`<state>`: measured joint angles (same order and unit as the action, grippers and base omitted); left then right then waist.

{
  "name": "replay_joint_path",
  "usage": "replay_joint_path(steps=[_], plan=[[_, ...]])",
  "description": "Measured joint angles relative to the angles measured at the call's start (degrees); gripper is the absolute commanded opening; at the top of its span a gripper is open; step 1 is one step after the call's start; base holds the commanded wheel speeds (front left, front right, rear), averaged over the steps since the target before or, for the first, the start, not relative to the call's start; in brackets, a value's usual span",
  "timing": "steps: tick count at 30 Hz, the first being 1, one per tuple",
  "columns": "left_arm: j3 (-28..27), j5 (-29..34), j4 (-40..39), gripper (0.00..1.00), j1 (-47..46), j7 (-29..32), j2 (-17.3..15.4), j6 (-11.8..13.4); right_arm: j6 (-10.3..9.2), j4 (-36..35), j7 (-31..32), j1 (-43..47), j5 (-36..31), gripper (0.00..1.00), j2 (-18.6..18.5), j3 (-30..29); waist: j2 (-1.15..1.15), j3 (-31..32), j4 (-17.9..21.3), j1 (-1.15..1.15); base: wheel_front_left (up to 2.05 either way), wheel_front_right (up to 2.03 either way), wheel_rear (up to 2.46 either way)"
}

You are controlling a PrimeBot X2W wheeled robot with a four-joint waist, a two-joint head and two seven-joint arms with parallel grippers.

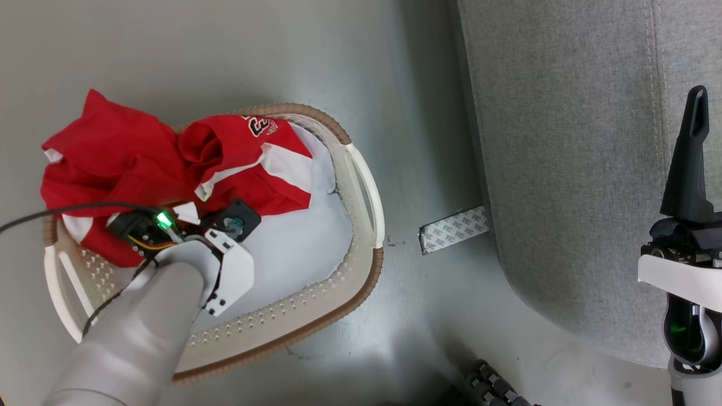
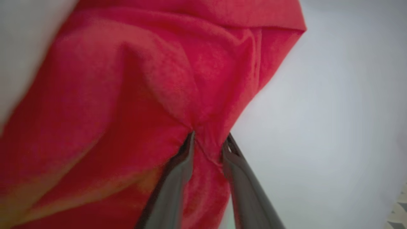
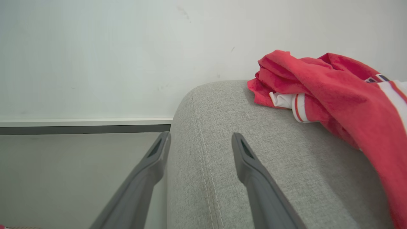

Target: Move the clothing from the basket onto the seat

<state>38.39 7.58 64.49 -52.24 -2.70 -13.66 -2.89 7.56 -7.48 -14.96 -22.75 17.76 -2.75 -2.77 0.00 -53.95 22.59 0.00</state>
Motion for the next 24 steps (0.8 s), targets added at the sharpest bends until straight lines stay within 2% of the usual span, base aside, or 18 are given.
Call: replay_joint_path(steps=[2, 3, 4, 10, 14, 18, 24], plan=[[0.2, 0.0, 0.65, 0.23, -0.48, -0.02, 0.12, 0.05, 0.0, -0.11, 0.0, -0.01, 0.01, 1.0, 0.0, 0.04, 0.0, -0.01, -0.12, 0.0, 0.0, 0.0, 0.0], [0.32, 0.0, 1.04, 0.02, -0.73, -0.16, 0.23, 0.14, 0.0, -0.13, 0.0, -0.03, 0.05, 1.0, 0.0, 0.02, 0.0, -0.02, -0.18, 0.0, 0.0, 0.0, 0.0], [0.45, 0.0, 1.41, 0.0, -0.94, -0.3, 0.36, 0.18, 0.0, -0.16, 0.0, -0.04, 0.09, 1.0, 0.0, -0.01, 0.0, -0.04, -0.25, 0.0, 0.0, 0.0, 0.0], [-0.01, -1.33, 3.15, 0.0, -1.44, -1.88, 1.23, 0.19, 0.0, -0.02, 0.01, -0.56, 0.07, 1.0, 0.01, 0.44, 0.0, 0.34, -0.51, 0.0, 0.0, 0.0, 0.0], [-1.63, -4.28, 3.53, 0.0, 0.43, -5.06, 3.38, 0.45, 0.0, 0.99, 0.0, -0.66, 0.05, 1.0, 0.02, 0.1, 0.0, 2.27, -0.89, 0.0, 0.0, 0.0, 0.0], [-3.23, -7.59, 3.5, 0.0, 3.64, -8.43, 6.08, -0.19, 0.0, 2.7, 0.0, 0.35, -0.45, 1.0, 0.02, -0.91, 0.0, 6.26, -2.18, 0.0, 0.0, 0.0, 0.0], [-4.95, -12.58, 1.77, 0.0, 10.21, -10.85, 9.14, -2.41, 0.0, 6.83, 0.0, 4.41, -1.97, 1.0, 0.08, -1.19, 0.0, 14.68, -5.11, 0.0, 0.0, 0.0, 0.0]])
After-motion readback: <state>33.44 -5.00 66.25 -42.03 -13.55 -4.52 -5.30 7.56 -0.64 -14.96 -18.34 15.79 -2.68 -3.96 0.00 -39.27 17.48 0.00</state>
